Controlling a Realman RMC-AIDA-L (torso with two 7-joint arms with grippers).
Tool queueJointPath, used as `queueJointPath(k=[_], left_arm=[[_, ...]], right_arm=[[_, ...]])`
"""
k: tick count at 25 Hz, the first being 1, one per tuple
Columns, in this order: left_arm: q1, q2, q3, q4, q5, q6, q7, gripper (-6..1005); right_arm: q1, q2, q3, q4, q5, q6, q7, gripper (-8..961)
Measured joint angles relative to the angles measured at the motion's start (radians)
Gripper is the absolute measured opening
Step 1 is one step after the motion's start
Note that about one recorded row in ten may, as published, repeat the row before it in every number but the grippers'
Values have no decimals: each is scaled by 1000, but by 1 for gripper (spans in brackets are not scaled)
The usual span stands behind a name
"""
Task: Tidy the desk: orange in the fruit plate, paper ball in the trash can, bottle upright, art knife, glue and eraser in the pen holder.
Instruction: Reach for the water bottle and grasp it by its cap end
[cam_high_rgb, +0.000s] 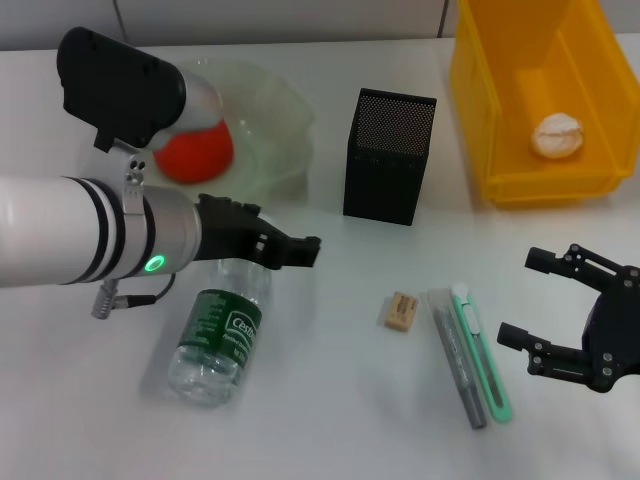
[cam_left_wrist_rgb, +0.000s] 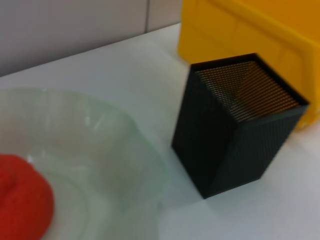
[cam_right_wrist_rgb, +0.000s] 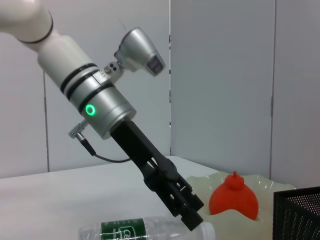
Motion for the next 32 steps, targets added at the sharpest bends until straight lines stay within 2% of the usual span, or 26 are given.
queueJointPath(k=[15, 27, 32], left_arm=[[-53, 0, -27, -142, -2, -43, 5, 814], [-40, 0, -24, -99, -2, -34, 6, 810], [-48, 0, -26, -124, -2, -30, 7, 808]], right_arm=[[4, 0, 0, 2, -2, -1, 14, 841], [5, -1, 0, 3, -4, 0, 28, 841], [9, -1, 0, 3, -13, 1, 32, 840]])
